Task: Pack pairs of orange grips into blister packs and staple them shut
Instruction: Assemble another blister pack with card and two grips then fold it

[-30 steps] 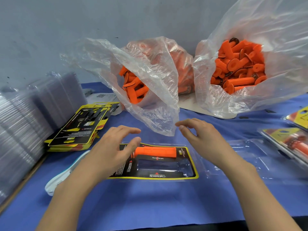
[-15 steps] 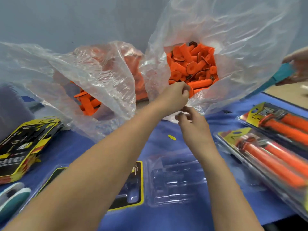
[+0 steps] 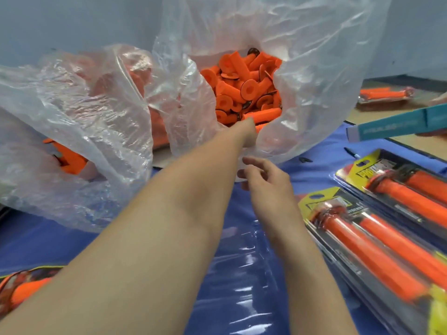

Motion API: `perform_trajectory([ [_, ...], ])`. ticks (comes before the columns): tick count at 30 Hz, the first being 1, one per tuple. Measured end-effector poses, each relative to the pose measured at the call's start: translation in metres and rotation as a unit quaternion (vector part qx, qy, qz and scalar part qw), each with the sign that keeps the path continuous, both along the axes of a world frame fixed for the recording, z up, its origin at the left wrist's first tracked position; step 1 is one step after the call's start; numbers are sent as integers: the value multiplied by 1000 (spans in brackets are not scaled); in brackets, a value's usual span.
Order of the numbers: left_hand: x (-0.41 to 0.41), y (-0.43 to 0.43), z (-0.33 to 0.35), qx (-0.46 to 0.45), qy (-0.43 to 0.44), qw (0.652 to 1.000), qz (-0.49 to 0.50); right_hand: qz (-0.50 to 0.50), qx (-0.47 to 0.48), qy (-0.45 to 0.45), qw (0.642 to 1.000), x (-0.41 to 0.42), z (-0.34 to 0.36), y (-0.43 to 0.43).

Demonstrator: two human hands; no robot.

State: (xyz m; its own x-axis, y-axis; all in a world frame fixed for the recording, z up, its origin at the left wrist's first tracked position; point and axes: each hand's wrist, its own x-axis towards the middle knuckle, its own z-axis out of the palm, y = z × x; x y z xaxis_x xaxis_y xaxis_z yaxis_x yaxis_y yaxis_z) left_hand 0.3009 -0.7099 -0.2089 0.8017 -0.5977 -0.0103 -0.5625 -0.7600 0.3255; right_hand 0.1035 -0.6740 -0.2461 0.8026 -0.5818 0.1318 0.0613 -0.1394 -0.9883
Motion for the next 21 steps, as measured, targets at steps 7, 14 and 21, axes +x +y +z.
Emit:
perform_trajectory([
  [7,1,-11,-11,-123,19,982,144,-5,14,-23,1000,0,-3,-3],
  [14,-10,15,11,-294,-77,935,182,-17,18,-42,999,-1,4,-2],
  [21,-76,139,42,-398,-83,908,102,11,35,-60,998,-6,18,36],
])
